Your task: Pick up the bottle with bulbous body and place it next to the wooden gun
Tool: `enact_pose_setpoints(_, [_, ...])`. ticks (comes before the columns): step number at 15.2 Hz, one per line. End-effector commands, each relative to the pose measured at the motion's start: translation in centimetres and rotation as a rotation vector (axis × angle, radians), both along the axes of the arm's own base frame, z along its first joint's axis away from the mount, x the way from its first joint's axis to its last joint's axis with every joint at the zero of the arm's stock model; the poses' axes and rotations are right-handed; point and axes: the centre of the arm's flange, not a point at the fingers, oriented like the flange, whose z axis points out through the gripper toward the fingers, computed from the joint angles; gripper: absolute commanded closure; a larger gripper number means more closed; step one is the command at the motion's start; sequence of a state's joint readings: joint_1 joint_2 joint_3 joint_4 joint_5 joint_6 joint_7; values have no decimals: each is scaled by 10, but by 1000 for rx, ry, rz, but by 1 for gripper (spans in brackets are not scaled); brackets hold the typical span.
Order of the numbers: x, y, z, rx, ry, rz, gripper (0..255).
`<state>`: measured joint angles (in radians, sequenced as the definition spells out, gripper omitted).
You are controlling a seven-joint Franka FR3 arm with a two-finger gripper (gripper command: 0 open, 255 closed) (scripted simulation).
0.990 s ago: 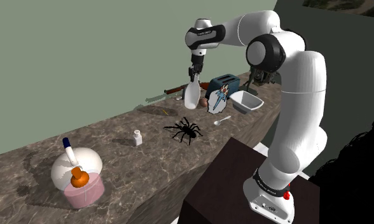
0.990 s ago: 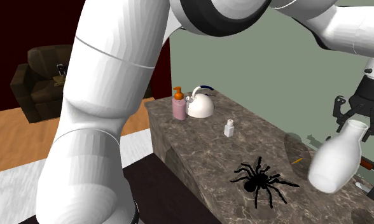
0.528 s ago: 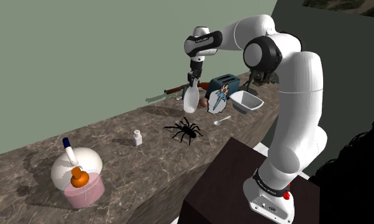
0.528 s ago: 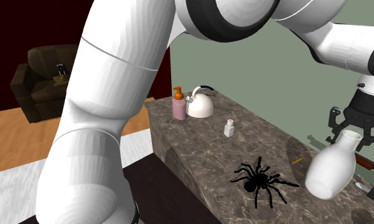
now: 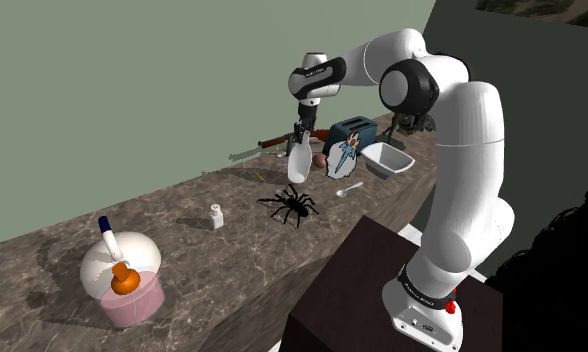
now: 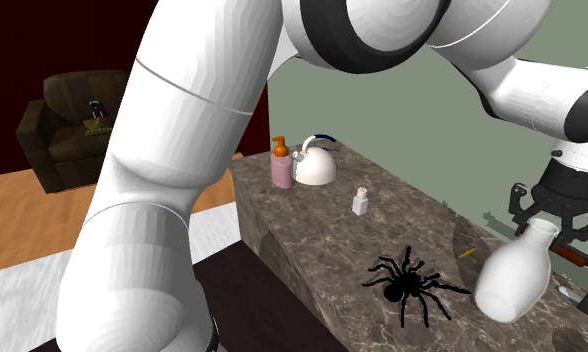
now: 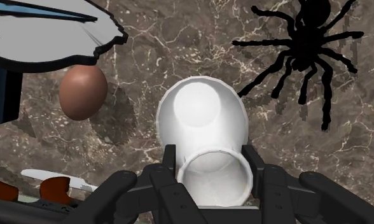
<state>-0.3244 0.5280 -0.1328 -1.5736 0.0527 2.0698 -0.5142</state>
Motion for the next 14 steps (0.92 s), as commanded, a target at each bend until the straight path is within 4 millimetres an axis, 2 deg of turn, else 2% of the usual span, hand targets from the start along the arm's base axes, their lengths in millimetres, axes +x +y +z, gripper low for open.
enact_pose_setpoints(1, [0, 0, -1, 0, -1, 0, 255])
enact_pose_setpoints(5, [0, 0, -1, 0, -1, 0, 255])
enact_pose_setpoints(6, [0, 0, -1, 0, -1, 0, 0])
enact_pose_setpoints(11, [0, 0, 0, 0, -1, 0, 0])
enact_pose_setpoints(14, [1, 0, 39, 0, -1, 0, 0])
